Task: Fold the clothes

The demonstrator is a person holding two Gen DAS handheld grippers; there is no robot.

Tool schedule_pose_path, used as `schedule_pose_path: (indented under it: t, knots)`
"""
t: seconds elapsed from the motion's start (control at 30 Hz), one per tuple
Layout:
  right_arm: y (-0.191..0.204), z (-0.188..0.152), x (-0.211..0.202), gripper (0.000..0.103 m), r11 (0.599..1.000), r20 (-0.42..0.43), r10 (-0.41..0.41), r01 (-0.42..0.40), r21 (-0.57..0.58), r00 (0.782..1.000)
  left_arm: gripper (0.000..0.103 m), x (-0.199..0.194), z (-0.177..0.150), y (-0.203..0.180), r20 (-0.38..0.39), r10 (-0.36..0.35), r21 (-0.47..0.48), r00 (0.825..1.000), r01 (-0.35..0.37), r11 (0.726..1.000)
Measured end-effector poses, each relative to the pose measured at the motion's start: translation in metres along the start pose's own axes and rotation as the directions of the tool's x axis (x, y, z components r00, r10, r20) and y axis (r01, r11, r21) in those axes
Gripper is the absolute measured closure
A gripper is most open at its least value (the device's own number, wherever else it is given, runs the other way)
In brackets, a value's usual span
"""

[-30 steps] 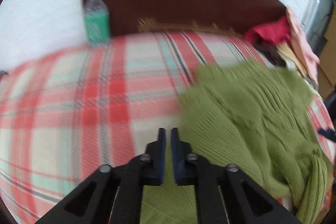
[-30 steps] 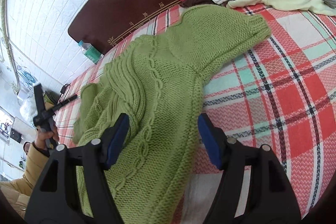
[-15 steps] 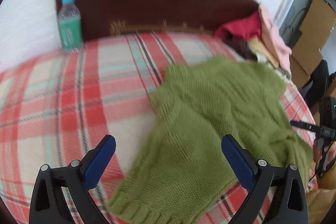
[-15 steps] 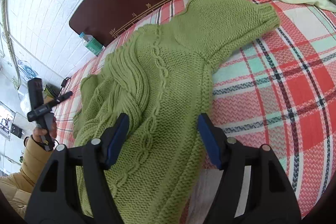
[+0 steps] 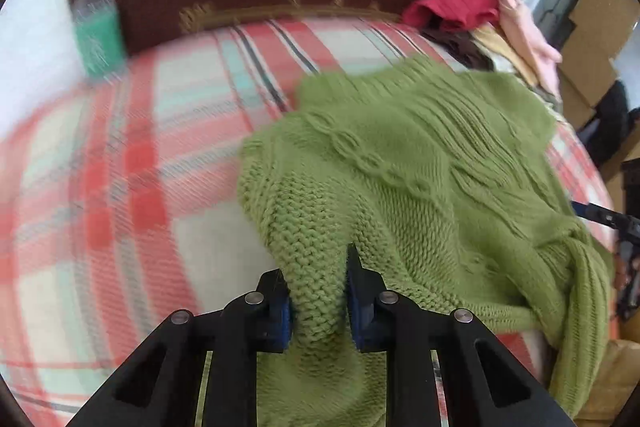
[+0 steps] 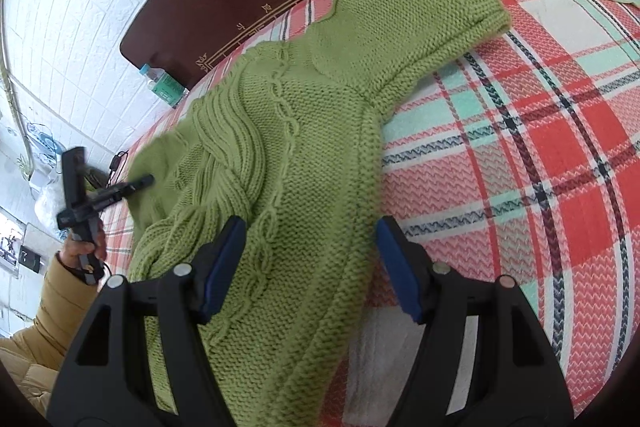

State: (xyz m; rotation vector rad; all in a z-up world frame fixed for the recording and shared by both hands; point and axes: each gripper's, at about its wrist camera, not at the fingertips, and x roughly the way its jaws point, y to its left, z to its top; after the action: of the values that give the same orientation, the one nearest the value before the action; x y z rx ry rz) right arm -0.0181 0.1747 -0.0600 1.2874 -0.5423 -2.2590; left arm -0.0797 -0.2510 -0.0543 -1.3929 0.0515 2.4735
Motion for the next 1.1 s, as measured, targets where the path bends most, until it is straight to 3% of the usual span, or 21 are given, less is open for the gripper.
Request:
schedule_pose_path:
  t: [0.13, 0.27, 0.33, 0.43, 0.53, 0.57, 0.6, 0.83, 0.87, 0.97, 1.1]
  knots:
    - [0.003, 0.001, 0.003, 0.034, 1.0, -0.004, 0.003, -0.003, -0.008, 1.0, 0.082, -0.003, 0.025, 0.017, 0.022, 0.16, -0.031, 0.987, -0.159, 0.987]
    - [0.004, -0.002, 0.01, 0.034, 1.0, -0.018, 0.01, -0.01, -0.018, 1.0, 0.074, -0.007, 0.05, 0.034, 0.039, 0.316, -0.066, 0.948, -0.313, 0.947]
    - [0.003, -0.004, 0.014, 0.034, 1.0, -0.036, 0.015, -0.016, -0.016, 0.999, 0.052, -0.008, 0.063, 0.043, 0.045, 0.392, -0.084, 0.919, -0.387, 0.918]
    - [0.004, -0.007, 0.015, 0.034, 0.999, -0.057, 0.039, -0.04, -0.029, 0.998, 0.046, -0.006, 0.04, 0.048, 0.046, 0.264, -0.159, 0.963, -0.254, 0.954]
    - [0.009, -0.017, 0.013, 0.033, 0.993, -0.091, 0.087, -0.093, -0.065, 0.992, 0.036, -0.016, 0.008, 0.045, 0.063, 0.133, -0.205, 0.989, -0.118, 0.972]
    - [0.011, -0.02, 0.013, 0.027, 0.991, -0.103, 0.104, -0.112, -0.078, 0.989, 0.034, -0.022, -0.004, 0.043, 0.073, 0.081, -0.214, 0.994, -0.064, 0.975]
    - [0.014, -0.024, 0.012, 0.02, 0.987, -0.118, 0.121, -0.132, -0.092, 0.986, 0.031, -0.027, -0.016, 0.041, 0.084, 0.028, -0.224, 0.996, -0.009, 0.975]
    - [0.056, -0.064, 0.017, 0.019, 0.941, -0.225, 0.173, -0.228, -0.249, 0.959, 0.023, -0.031, -0.071, -0.013, 0.089, -0.19, -0.225, 0.978, 0.206, 0.952]
    - [0.063, -0.069, 0.021, 0.023, 0.936, -0.239, 0.157, -0.222, -0.275, 0.958, 0.023, -0.03, -0.075, -0.017, 0.087, -0.207, -0.226, 0.974, 0.222, 0.948]
    - [0.077, -0.074, 0.025, 0.079, 0.918, -0.248, 0.161, -0.237, -0.318, 0.955, 0.023, -0.025, -0.087, -0.029, 0.072, -0.248, -0.253, 0.966, 0.259, 0.932]
    - [0.064, -0.051, -0.01, 0.081, 0.923, -0.128, 0.283, -0.306, -0.232, 0.95, 0.023, -0.026, -0.099, -0.042, 0.072, -0.266, -0.261, 0.961, 0.276, 0.925]
